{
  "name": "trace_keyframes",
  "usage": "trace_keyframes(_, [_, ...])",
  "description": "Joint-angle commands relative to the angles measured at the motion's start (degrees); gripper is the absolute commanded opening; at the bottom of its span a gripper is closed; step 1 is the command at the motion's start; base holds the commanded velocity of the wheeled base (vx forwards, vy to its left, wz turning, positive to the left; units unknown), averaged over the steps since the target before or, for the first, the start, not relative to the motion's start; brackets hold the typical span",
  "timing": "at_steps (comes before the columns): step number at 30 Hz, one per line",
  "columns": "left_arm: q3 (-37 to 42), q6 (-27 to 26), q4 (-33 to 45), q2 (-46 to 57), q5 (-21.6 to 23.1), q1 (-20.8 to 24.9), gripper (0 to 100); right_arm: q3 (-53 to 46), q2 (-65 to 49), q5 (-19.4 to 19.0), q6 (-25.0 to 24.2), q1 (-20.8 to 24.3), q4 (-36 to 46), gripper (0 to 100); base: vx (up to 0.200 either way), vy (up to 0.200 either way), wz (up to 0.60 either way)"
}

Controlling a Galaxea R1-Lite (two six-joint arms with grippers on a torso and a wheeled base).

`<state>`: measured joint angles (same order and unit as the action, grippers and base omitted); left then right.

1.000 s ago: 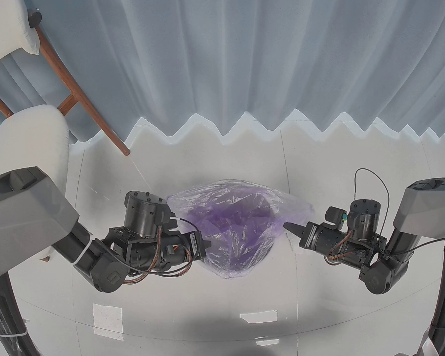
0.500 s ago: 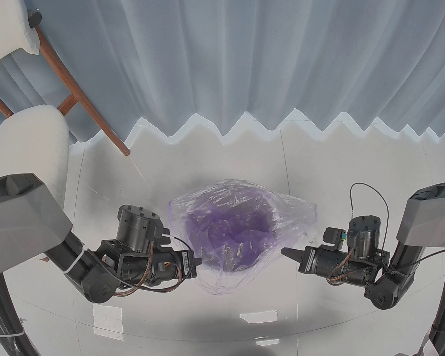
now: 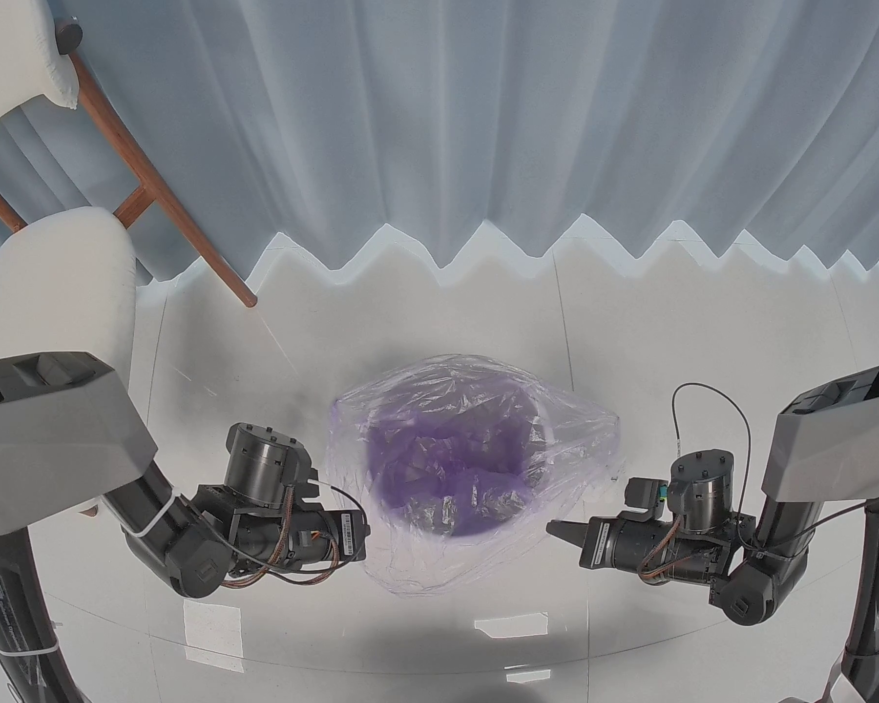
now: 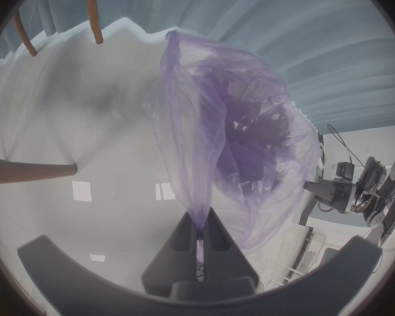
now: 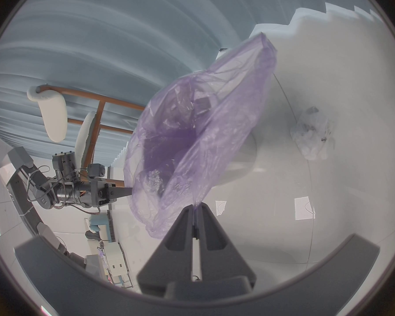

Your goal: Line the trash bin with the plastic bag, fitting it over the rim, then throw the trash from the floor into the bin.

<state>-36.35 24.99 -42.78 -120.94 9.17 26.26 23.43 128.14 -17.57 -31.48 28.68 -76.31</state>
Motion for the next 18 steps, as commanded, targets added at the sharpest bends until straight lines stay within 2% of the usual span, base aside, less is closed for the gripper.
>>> trace_keyframes(1, [-0.9,0.1,0.0,-3.0,0.0,-0.3,0,0.2,2.3,0.0,0.5,-0.9,-0.1,0,0.000,0.000,0.00])
trace_keyframes(10, [-1.6,0.1,-0.3,-4.6,-0.1,-1.6,0,1.8,4.2,2.2,2.0,-2.0,-0.1,0,0.000,0.000,0.00])
trace_keyframes(18, [-2.0,0.0,-0.3,-5.4,-2.0,-1.6,0,2.6,4.2,3.7,3.3,-2.4,-0.2,0,0.000,0.000,0.00])
